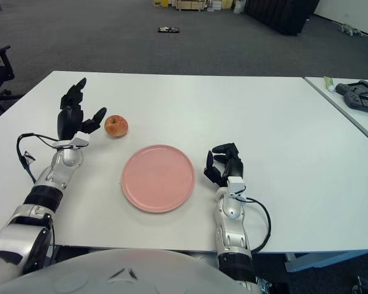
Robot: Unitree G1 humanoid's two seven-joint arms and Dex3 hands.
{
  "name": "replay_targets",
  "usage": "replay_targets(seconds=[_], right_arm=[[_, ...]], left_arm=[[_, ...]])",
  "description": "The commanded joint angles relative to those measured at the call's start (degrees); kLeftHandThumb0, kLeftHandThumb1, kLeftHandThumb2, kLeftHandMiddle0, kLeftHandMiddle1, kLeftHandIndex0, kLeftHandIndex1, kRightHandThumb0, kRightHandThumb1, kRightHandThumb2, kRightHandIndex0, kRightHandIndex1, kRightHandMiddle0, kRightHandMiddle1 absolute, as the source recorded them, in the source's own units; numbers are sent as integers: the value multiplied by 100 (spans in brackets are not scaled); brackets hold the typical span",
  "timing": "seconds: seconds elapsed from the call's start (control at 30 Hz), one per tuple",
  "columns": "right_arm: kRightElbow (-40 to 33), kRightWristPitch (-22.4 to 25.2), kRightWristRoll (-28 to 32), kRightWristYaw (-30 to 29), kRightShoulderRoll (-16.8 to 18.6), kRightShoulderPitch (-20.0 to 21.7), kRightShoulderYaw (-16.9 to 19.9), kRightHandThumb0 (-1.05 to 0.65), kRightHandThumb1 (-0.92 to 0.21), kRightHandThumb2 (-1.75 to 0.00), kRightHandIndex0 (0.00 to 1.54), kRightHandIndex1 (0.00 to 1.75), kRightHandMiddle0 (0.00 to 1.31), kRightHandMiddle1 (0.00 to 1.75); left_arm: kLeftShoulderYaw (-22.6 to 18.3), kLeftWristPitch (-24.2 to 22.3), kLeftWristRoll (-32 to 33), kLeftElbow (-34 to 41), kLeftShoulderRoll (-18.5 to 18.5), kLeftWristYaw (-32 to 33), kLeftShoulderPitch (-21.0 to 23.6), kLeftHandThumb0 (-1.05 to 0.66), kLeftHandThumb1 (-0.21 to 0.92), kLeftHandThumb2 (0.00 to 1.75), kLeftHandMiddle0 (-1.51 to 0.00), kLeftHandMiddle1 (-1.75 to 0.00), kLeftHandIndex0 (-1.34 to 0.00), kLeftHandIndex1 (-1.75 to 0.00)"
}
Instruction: Put the apple into the plate.
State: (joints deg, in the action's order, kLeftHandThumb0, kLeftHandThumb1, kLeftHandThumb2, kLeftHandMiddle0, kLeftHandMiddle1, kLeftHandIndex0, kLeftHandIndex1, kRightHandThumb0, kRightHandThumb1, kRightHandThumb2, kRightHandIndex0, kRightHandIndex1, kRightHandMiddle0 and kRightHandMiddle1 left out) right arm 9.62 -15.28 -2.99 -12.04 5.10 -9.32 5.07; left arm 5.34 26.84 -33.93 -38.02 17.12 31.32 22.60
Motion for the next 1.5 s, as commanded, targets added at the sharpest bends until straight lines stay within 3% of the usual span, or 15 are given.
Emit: replay_targets(seconds=[0.0, 0.3, 0.47, 1.03, 1.47], right_arm=[[170, 106, 2, -3, -27, -25, 24, -39, -65, -89, 43, 171, 36, 175], [214, 52, 24, -2, -38, -6, 46, -39, -64, -91, 46, 171, 37, 175], [194, 65, -23, -43, -34, -25, 41, -39, -64, -91, 45, 171, 37, 175], [95, 99, -58, -23, -66, -89, 36, -39, -65, -90, 44, 171, 36, 175], [81, 64, 18, 0, -74, -116, 77, -39, -65, -90, 44, 170, 36, 175]], left_arm=[[377, -158, -297, -465, 92, -130, 443, -105, 79, 24, 0, 0, 0, 0], [1152, -284, -773, -1667, 298, -342, 1147, -105, 74, 19, 0, 0, 0, 0], [1489, -378, -828, -2075, 326, -896, 1403, -105, 70, 16, 0, 0, 0, 0], [2155, -616, -911, -2911, 178, -1308, 1821, -105, 70, 16, 0, 0, 0, 0], [2607, -1154, -1057, -3776, 40, -1611, 2072, -105, 76, 18, 0, 0, 0, 0]])
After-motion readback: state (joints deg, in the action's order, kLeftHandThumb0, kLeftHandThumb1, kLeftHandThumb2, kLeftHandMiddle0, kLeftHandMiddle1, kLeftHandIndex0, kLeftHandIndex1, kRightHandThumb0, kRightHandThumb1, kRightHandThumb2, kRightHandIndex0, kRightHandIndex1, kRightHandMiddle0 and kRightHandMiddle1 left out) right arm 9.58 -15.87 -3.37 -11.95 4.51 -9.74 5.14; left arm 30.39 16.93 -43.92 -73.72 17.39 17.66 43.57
